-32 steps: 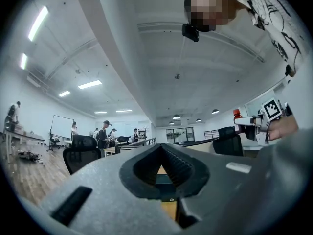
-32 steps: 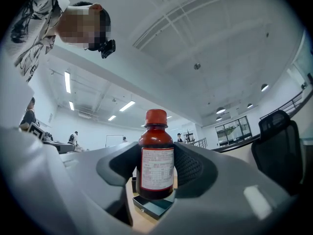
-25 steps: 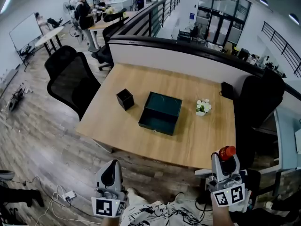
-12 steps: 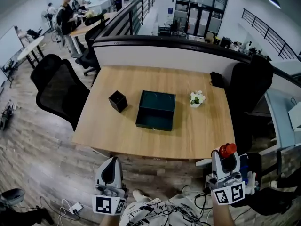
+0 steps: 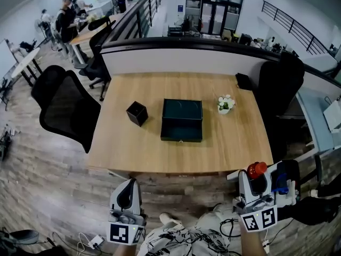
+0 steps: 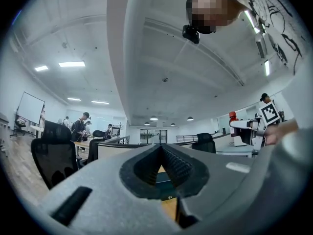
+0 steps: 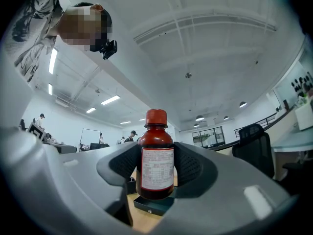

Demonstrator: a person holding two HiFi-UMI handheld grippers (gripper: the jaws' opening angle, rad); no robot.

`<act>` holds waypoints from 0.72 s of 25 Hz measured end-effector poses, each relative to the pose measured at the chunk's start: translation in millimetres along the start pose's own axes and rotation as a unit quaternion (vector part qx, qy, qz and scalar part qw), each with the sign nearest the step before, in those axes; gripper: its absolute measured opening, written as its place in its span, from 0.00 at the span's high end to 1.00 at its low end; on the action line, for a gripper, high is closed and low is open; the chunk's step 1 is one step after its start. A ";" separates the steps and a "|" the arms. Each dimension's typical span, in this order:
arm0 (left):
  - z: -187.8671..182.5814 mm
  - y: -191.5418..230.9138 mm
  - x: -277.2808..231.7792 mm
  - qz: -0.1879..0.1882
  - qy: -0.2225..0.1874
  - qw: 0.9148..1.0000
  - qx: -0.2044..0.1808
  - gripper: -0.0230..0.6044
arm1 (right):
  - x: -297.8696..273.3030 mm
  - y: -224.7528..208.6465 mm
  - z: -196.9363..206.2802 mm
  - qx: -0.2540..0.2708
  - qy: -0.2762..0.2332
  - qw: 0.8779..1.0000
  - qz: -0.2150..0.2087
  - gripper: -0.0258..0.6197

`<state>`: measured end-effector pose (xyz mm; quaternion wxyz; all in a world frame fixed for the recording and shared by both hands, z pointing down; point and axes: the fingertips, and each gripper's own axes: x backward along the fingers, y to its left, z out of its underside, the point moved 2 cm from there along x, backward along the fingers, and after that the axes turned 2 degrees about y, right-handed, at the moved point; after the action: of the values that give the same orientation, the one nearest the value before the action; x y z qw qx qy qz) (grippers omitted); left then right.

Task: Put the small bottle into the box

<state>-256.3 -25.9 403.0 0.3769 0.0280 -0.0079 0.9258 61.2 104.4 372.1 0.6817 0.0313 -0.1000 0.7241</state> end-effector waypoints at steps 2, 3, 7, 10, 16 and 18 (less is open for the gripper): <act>2.5 7.7 4.7 0.000 0.004 1.000 0.000 0.96 | 0.6 10.9 1.6 -0.001 0.002 1.000 0.002 0.61; 3.6 11.7 5.7 -0.002 0.005 1.000 0.003 0.96 | 0.1 15.9 2.7 -0.001 0.005 1.000 0.000 0.61; 5.9 18.2 1.8 -0.001 0.001 1.000 0.018 0.96 | -2.4 27.8 3.5 0.004 0.013 1.000 -0.003 0.61; 5.6 15.0 -3.6 0.010 -0.001 1.000 0.009 0.96 | -7.6 30.6 3.1 0.014 0.019 1.000 -0.010 0.61; 9.4 31.0 -19.6 -0.005 0.005 1.000 0.003 0.96 | -39.1 24.6 10.3 0.008 0.014 1.000 -0.019 0.61; 11.4 38.1 -28.4 -0.015 0.009 1.000 0.003 0.96 | -55.4 20.1 12.9 0.000 0.007 1.000 -0.022 0.61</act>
<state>-262.1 -73.4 413.0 0.3906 0.0215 -0.0012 0.9203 43.9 46.6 372.6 0.6982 0.0288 -0.0944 0.7091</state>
